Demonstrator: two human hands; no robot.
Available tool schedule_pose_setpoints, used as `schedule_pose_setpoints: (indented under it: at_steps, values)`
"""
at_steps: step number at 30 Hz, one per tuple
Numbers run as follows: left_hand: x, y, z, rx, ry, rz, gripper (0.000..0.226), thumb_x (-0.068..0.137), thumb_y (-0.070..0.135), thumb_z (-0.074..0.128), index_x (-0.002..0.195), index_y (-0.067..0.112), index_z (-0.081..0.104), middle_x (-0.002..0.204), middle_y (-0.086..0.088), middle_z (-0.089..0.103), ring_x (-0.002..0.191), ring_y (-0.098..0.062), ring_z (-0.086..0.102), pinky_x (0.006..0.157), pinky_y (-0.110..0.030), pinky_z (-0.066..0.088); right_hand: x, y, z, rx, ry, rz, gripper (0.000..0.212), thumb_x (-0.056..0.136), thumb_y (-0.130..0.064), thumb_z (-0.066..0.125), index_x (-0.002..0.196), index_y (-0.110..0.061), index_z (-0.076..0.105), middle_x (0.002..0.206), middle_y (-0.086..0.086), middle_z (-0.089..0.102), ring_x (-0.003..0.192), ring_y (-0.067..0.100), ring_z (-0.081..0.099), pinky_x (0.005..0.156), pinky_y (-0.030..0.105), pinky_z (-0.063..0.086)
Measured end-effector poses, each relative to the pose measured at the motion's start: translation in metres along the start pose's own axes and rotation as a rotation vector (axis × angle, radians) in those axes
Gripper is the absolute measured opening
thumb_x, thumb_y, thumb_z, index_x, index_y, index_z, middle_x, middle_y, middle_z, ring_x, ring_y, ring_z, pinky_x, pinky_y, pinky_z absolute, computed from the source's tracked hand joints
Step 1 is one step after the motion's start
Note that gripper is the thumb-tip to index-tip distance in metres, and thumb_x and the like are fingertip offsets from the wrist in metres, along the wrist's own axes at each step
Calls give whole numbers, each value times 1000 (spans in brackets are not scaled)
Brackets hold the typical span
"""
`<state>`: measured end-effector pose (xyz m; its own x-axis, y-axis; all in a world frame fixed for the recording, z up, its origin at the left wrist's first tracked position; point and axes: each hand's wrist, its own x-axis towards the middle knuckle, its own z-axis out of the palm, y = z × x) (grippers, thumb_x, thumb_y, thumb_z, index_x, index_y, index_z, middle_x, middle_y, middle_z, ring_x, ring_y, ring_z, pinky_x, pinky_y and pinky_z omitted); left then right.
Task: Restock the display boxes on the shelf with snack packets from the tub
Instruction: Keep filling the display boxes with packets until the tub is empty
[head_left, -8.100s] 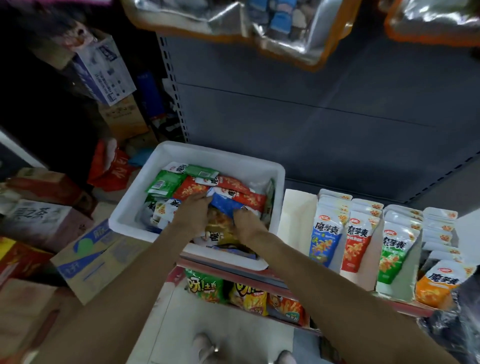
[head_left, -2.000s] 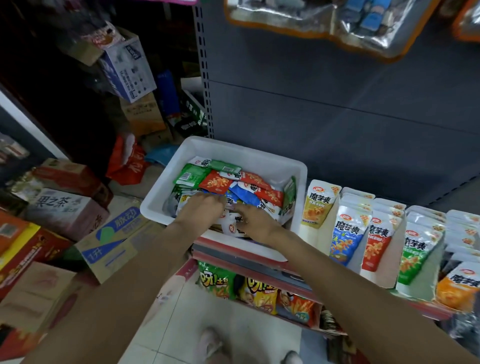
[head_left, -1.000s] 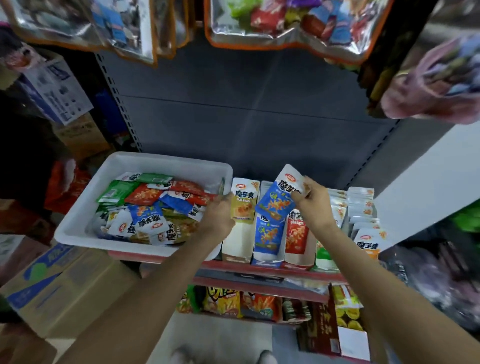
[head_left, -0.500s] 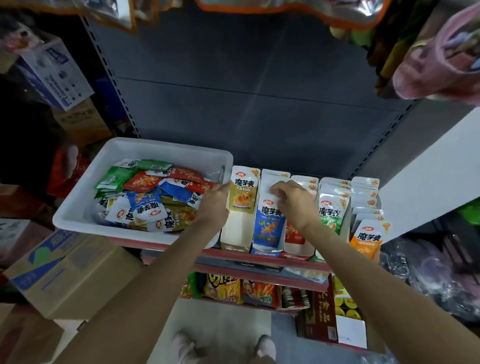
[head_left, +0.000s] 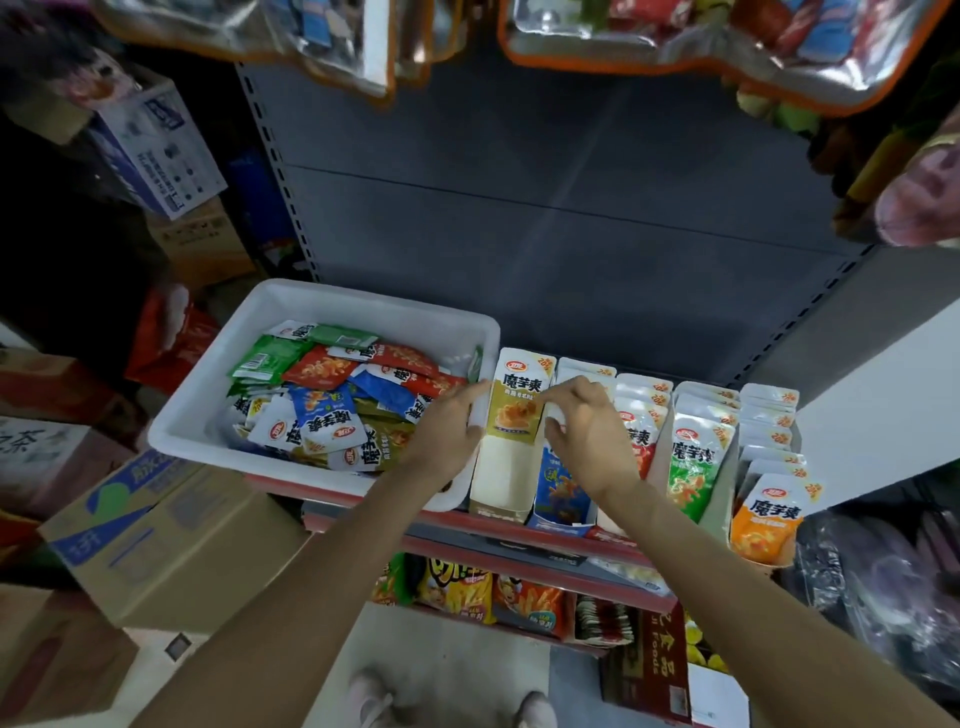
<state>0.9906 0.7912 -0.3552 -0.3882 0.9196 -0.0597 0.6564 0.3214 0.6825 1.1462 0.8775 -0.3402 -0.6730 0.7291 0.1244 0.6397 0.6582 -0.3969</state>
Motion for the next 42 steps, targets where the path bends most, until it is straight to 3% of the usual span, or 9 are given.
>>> schedule_pose_setpoints:
  at_steps: [5,14,18,24,29,32,35,37,42]
  values:
    - [-10,-43,-36,143,155,-64,41,88,2,57,128,11,54,127,-9,53,118,-25,50,96,-38,46,20,-63,21,154,-119,-117,30,90,-7,52,118,-12,61,117,7,53,106,23,54,87,35,48]
    - [-21,-118,-99,410,-245,-201,51,88,25,62,135,13,46,141,-6,43,122,-25,48,99,-37,42,51,-135,90,187,-610,-49,59,90,-13,57,144,-9,32,137,16,45,119,27,47,95,27,38]
    - [-25,-113,-108,605,-182,-27,24,98,27,44,107,9,58,110,-11,60,103,-27,57,78,-35,45,54,-135,98,161,-682,-50,57,92,-18,56,144,-13,33,133,15,46,120,28,46,89,24,35]
    - [-22,-83,-116,496,137,44,22,97,29,44,95,14,59,81,-7,66,75,-25,60,60,-31,43,49,-132,87,400,-409,-45,49,87,-16,63,132,-14,44,118,7,59,107,24,56,74,20,36]
    - [-11,-43,-106,152,271,115,15,90,23,57,80,15,66,77,-4,70,71,-18,64,65,-29,49,43,-122,61,572,-337,25,96,84,-23,69,152,-22,2,136,-1,53,122,16,52,100,32,44]
    - [-6,-12,-95,-124,216,128,14,91,20,59,89,11,70,84,0,71,69,3,60,66,-8,45,41,-106,40,532,-176,43,71,91,-20,59,150,-20,19,110,2,64,92,16,61,77,22,48]
    - [-2,7,-77,-278,191,106,17,93,19,55,100,11,69,91,1,71,84,-6,66,76,-16,51,38,-78,16,593,-36,117,26,94,-8,50,118,-16,57,89,-2,61,77,15,55,67,23,41]
    - [3,11,-63,-224,190,83,18,94,17,54,104,12,68,95,1,70,89,-10,64,77,-18,48,32,-55,-2,654,42,153,19,92,-5,53,94,-24,59,79,-6,61,71,12,57,65,22,45]
    - [12,18,-19,69,-5,16,38,90,17,57,128,12,54,130,-10,53,121,-24,48,100,-32,40,10,-9,-47,713,276,219,14,88,-4,59,90,-17,57,78,-11,63,67,-2,60,60,16,49]
